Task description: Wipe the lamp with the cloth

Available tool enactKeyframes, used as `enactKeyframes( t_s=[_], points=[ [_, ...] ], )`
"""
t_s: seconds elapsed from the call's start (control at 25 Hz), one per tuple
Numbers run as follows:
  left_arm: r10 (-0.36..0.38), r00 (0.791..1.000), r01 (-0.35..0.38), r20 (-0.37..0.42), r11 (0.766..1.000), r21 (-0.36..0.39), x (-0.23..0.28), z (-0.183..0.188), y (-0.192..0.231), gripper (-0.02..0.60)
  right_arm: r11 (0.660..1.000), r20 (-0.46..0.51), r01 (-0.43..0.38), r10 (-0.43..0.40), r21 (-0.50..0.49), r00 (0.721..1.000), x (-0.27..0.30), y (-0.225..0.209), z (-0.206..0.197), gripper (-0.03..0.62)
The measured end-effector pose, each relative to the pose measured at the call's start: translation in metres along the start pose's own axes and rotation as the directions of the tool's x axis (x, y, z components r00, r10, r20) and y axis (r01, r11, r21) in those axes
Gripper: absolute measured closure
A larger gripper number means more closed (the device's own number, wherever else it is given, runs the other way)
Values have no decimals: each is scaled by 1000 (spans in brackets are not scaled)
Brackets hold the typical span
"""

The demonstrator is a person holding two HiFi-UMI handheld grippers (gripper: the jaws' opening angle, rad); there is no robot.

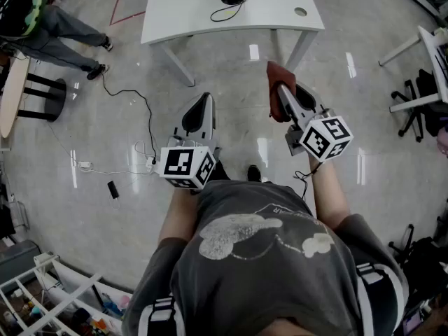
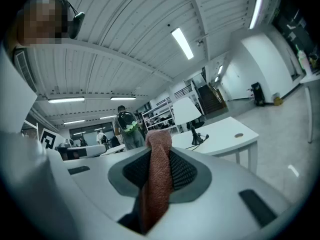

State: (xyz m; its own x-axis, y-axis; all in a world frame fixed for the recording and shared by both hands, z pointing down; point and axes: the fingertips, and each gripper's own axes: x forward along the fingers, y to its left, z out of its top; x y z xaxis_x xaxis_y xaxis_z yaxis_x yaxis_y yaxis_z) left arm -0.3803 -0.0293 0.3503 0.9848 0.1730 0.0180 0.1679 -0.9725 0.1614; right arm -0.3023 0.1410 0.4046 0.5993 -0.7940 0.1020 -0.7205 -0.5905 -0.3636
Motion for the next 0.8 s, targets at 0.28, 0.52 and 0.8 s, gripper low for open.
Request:
enactKeyframes(
  t_s=[0.28, 0.52, 0.8],
  points=[
    [-53, 998, 53, 18, 998, 23, 30, 24, 66, 574, 999, 17, 43, -43, -8, 999, 67, 13, 11, 508],
    [-64, 997, 63, 38, 998, 29, 50, 51, 148, 574, 998, 25, 54, -53, -34, 998, 148, 40, 27, 508],
    [-81, 996, 80, 47, 996, 25, 53, 65, 229, 574, 995, 36, 89, -87, -52, 996, 214, 69, 30, 508]
  ],
)
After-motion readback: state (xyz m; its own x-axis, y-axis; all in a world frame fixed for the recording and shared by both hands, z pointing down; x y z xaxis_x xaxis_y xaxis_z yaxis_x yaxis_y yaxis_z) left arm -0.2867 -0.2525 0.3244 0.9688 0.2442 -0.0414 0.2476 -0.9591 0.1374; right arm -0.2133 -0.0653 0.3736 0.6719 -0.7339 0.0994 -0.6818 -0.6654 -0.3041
